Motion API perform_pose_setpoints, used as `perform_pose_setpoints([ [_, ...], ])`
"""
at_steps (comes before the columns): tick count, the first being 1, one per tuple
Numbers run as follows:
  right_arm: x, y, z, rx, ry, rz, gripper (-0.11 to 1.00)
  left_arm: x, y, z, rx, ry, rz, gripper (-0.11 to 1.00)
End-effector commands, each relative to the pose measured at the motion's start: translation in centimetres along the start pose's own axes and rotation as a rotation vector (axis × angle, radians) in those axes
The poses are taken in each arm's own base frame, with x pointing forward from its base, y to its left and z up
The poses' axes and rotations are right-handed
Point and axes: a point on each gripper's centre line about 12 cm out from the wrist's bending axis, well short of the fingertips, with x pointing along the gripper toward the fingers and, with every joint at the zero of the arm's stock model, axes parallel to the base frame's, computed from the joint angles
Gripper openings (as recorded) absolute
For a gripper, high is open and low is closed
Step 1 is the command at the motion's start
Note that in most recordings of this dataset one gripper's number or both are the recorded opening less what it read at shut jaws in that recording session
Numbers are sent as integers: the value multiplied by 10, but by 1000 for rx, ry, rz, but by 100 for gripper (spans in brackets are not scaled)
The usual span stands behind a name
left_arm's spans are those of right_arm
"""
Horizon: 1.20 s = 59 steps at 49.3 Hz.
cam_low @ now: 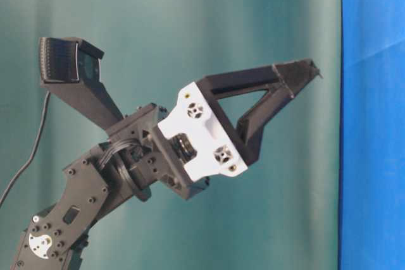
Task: Handover the blue block to the right arm after grasping it with the left arm, then place it in the designated position.
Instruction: 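Lower the left gripper over the blue cube and close on it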
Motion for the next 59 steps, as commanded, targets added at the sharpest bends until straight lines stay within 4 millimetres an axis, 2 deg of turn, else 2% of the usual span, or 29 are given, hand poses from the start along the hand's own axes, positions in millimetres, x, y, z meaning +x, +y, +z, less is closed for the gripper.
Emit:
perform_pose_setpoints([
  [1,2,0,4,2,-9,-3,94,-12,-1,14,3,-46,-1,91],
  [15,2,0,5,2,-12,-3,94,-13,-1,13,3,-45,-1,91],
  [24,2,0,5,2,-12,-1,94,-5,-1,8,2,-41,0,91],
  [39,2,0,4,2,-9,-2,94,26,0,-13,-3,-23,0,91],
  [59,3,0,1,1,3,-2,94,80,4,-47,-7,46,5,91],
])
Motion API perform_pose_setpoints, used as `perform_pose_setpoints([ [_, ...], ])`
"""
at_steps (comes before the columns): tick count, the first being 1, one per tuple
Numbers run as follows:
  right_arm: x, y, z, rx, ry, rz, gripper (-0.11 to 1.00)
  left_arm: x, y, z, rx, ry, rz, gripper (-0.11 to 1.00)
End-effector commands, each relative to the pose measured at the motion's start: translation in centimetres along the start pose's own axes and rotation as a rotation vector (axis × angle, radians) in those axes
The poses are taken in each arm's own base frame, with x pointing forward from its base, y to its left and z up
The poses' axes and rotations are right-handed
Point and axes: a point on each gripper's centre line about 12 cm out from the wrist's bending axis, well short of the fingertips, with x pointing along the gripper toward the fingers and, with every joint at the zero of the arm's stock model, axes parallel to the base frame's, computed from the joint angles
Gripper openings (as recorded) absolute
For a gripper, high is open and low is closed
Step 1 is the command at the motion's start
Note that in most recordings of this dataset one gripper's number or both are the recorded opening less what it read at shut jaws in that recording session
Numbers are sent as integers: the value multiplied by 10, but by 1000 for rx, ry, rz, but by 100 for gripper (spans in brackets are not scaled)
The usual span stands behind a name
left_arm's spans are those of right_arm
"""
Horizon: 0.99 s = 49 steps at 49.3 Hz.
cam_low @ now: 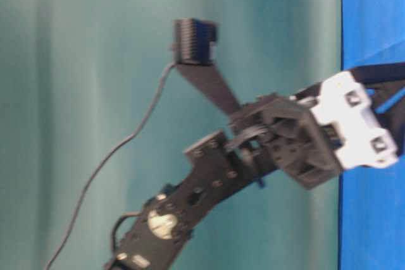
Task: Handover the blue block to the right arm after grasping it with the left arm, then place it in the designated position.
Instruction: 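Lower the left gripper over the blue cube and close on it, then lift the blue cube with the left gripper and raise it up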
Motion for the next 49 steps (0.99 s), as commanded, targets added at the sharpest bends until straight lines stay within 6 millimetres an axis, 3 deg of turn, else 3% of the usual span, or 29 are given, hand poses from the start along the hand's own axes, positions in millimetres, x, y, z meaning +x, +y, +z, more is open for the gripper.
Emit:
perform_pose_setpoints([
  [1,2,0,3,3,-6,-1,94,-1,2,6,2,-31,4,91],
  [16,2,0,2,-2,-5,0,94,21,9,-9,-10,-20,12,91],
  [37,2,0,2,-3,-3,-2,94,21,9,-9,-10,-20,10,88],
  [41,2,0,2,-3,-3,-2,94,21,6,-9,4,-17,7,80],
  [47,2,0,2,-3,-3,0,94,21,2,-10,16,-14,3,48],
  [49,3,0,1,-3,0,0,94,22,2,-11,15,-11,3,48],
])
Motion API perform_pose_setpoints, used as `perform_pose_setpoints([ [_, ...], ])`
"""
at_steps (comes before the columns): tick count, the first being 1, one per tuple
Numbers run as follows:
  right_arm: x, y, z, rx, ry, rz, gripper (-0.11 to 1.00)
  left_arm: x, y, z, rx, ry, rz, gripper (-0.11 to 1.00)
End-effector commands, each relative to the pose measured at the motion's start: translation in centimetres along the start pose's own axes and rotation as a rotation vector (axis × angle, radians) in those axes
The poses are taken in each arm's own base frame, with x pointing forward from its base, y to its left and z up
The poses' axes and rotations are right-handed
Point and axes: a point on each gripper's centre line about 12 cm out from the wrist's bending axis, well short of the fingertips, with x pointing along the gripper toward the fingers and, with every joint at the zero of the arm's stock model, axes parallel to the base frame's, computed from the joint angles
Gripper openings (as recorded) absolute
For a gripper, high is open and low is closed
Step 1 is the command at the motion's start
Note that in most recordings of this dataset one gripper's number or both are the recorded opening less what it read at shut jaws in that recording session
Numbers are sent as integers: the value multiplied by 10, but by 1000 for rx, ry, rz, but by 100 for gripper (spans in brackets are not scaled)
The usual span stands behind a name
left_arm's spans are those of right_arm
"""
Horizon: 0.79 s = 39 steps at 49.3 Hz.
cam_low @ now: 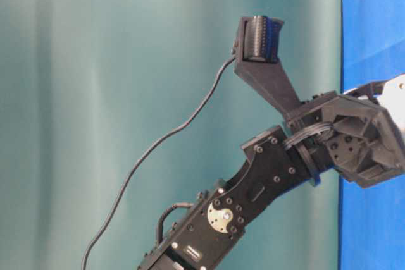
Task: Handover the blue block to the right arm after grasping it with the left arm, then place it in the designated position.
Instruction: 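Lift the blue cube with the left gripper and raise it up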
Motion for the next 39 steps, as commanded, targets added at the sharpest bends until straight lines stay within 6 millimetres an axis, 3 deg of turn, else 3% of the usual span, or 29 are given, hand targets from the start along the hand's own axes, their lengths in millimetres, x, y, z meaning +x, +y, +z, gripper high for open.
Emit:
perform_pose_setpoints([
  [1,2,0,3,-4,-6,-1,94,-8,-2,9,7,-29,-1,48],
  [22,3,0,1,-2,0,-2,94,-14,-1,11,4,-25,0,48],
  [39,3,0,1,-2,0,-2,94,-70,2,40,-6,-57,5,48],
])
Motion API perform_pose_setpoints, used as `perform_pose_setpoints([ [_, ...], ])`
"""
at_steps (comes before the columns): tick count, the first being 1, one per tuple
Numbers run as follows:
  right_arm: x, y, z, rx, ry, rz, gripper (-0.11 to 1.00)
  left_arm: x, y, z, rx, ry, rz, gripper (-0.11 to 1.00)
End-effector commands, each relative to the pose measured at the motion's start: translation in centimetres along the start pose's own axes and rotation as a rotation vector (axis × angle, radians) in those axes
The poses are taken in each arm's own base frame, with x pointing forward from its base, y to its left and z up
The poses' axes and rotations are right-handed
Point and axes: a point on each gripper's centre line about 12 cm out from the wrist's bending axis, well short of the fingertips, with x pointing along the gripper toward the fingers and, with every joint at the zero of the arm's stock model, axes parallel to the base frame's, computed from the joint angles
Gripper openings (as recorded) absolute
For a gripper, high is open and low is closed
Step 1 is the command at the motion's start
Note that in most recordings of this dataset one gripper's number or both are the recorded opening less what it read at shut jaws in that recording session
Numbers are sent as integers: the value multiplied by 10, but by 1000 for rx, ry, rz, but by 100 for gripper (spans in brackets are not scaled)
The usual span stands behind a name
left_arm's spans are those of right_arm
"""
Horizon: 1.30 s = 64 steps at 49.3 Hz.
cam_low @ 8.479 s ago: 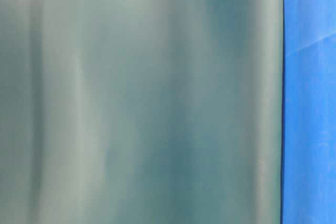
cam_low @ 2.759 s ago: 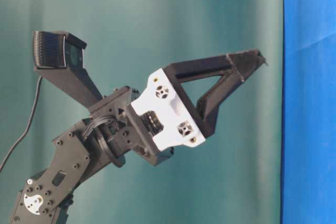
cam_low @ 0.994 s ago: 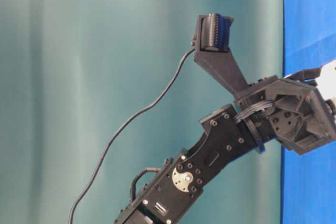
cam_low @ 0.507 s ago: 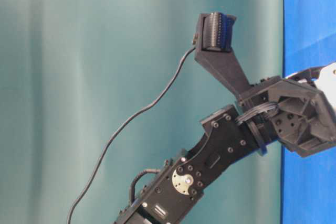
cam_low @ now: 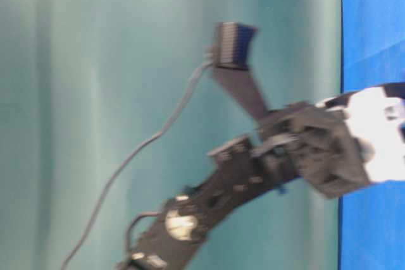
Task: Handover the blue block to the right arm after grasping it with the left arm, then place it in the designated position.
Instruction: 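Lift the blue cube with the left gripper and raise it up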
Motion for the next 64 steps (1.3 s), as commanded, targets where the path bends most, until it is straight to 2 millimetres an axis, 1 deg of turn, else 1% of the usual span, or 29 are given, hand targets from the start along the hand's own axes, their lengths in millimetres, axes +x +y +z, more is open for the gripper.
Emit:
perform_pose_setpoints([
  [1,1,0,4,-1,-11,-1,94,-38,2,27,1,-78,4,48],
  [16,2,0,5,2,-12,-1,94,-105,-2,52,4,-140,1,49],
  [32,2,0,5,3,-14,-1,94,-165,-1,68,3,-181,2,48],
  [35,2,0,5,3,-14,-3,94,-173,-1,70,3,-193,2,48],
  [38,2,0,6,3,-15,-3,94,-180,-1,71,3,-207,2,48],
  [41,2,0,6,2,-15,-1,94,-181,-1,70,3,-207,2,49],
  [64,2,0,6,3,-15,-3,94,-181,-1,69,0,-209,2,48],
])
